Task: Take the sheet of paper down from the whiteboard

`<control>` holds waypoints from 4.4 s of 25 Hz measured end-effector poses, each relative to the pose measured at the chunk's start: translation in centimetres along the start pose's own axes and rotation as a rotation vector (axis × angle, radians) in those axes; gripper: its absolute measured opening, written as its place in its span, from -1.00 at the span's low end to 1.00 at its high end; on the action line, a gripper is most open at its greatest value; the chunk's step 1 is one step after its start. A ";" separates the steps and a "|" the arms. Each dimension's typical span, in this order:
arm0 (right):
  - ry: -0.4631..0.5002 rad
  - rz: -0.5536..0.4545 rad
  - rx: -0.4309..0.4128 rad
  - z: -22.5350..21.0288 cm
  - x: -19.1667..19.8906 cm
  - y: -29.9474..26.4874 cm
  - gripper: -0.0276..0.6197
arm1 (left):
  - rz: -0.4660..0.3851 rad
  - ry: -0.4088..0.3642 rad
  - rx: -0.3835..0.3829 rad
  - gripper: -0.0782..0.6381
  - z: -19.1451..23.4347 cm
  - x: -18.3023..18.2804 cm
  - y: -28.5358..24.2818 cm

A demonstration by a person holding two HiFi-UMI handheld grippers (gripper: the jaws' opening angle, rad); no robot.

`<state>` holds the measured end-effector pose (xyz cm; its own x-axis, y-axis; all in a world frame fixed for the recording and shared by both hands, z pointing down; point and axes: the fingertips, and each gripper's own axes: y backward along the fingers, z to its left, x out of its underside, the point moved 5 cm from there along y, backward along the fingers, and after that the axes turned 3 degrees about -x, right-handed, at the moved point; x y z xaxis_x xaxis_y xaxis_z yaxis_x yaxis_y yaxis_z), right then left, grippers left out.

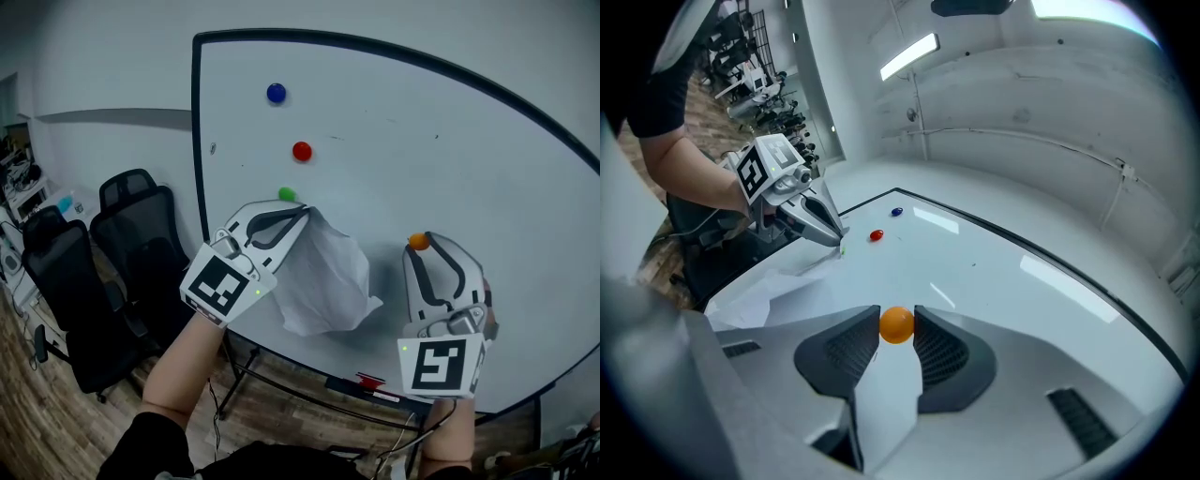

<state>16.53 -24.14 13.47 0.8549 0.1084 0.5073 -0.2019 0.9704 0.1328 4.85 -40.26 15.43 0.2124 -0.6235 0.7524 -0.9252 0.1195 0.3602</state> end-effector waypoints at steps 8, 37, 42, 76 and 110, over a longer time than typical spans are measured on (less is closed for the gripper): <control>-0.021 0.014 0.005 -0.6 1.5 -0.8 -0.54 | 0.027 0.004 -0.008 -0.76 0.0 0.9 1.4; -0.098 0.117 0.029 -1.2 4.6 -2.5 -0.54 | 0.032 0.056 -0.015 -0.76 -3.1 1.4 3.6; -0.070 0.122 0.030 -1.1 4.7 -2.6 -0.53 | 0.029 0.062 -0.001 -0.76 -3.6 1.3 3.3; -0.613 0.006 -0.406 19.2 15.5 6.4 -0.84 | 0.206 0.379 0.175 -0.75 -15.4 10.1 5.9; -0.986 0.068 -0.672 38.5 25.2 13.2 -0.86 | 0.435 0.786 0.269 -0.75 -32.0 26.0 18.9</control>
<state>16.97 -16.88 60.76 0.0575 0.2360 0.9701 0.3089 0.9198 -0.2421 2.94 -29.50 59.40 -0.1089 0.1467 0.9832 -0.9940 -0.0247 -0.1064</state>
